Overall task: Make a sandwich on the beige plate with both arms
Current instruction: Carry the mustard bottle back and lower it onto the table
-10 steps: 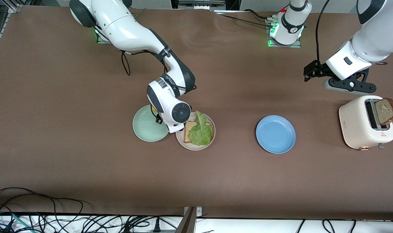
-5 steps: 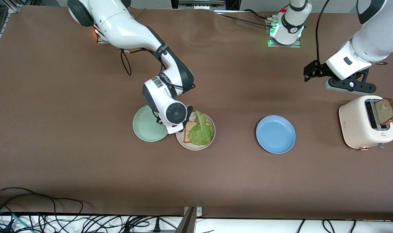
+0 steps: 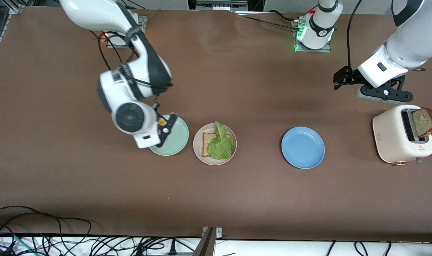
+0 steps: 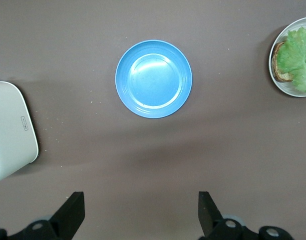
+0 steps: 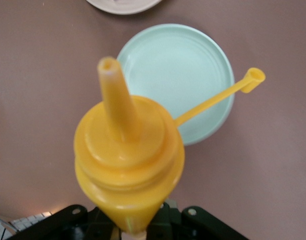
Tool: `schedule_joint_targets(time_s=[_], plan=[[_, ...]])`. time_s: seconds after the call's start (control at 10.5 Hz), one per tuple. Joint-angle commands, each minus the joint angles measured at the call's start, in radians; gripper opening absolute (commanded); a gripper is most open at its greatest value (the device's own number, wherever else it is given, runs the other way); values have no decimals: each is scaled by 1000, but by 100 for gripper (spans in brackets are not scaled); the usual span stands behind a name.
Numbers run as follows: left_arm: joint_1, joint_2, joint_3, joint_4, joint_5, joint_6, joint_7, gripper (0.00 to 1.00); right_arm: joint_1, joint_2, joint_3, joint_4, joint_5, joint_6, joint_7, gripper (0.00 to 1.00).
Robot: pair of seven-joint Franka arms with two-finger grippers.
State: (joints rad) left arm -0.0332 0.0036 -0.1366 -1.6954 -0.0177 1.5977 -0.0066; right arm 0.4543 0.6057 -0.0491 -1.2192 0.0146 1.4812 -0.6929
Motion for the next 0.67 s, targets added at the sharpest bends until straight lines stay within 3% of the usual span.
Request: schedule_joint_targets(time_s=[0.0, 0.57], plan=[[4, 6, 2, 22, -24, -19, 16, 100, -60, -173, 8, -210, 19, 72, -94, 0], [9, 6, 2, 22, -24, -19, 19, 100, -180, -363, -5, -570, 18, 431, -344, 0]])
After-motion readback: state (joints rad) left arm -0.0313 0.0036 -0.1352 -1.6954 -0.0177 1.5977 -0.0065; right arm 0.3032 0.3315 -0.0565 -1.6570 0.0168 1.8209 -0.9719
